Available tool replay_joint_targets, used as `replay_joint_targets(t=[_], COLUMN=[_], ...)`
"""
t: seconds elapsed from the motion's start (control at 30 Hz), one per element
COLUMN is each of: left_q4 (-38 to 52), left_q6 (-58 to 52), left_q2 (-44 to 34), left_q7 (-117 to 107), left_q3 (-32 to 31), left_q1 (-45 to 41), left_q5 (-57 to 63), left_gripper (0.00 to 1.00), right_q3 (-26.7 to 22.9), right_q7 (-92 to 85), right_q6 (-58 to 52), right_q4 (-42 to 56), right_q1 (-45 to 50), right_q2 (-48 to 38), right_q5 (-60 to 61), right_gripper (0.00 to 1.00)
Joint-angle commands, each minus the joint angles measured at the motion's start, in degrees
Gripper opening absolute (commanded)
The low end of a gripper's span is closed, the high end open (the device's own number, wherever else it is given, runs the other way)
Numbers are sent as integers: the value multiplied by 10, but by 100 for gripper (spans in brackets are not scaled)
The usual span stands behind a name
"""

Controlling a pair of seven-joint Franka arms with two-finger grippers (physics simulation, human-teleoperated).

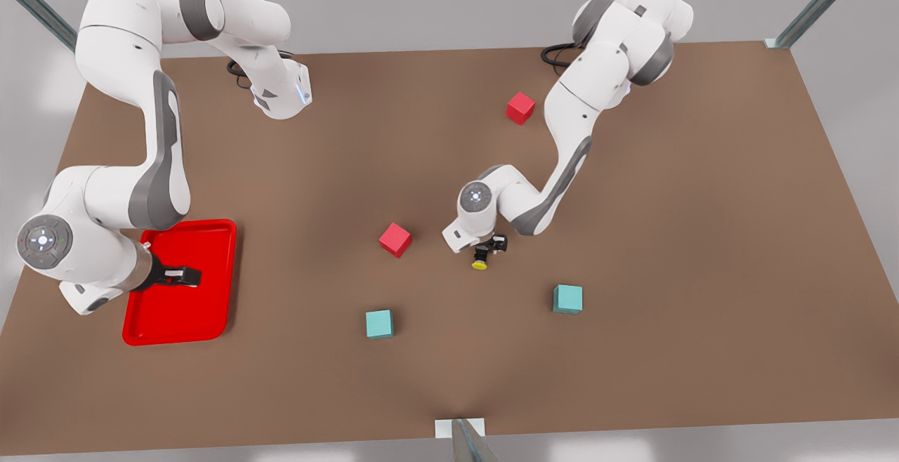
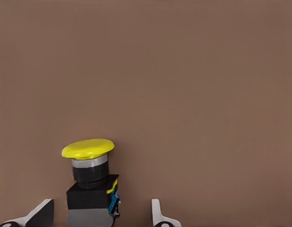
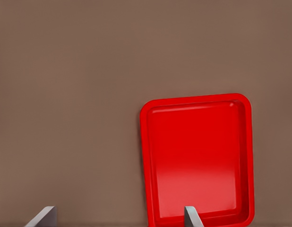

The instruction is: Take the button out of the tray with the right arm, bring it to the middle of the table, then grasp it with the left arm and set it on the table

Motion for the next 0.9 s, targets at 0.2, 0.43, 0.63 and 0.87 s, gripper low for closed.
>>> replay_joint_targets(t=[0.2,0.43,0.63,0.87], left_q4=[0,3,23,41], left_q6=[4,-11,-95,-89], left_q2=[0,-8,-53,-85], left_q7=[-30,-35,-15,-450], left_q3=[-6,-6,-25,-20], left_q1=[7,14,61,68], left_q5=[1,0,-4,87], left_gripper=[91,36,35,35], right_q3=[0,0,0,0], right_q7=[-5,-5,-5,-5], right_q6=[-2,0,0,-1], right_q4=[1,0,0,0], right_q1=[0,-2,-2,-1], right_q2=[-1,0,2,1], right_q5=[3,3,3,3], right_gripper=[100,100,100,100])
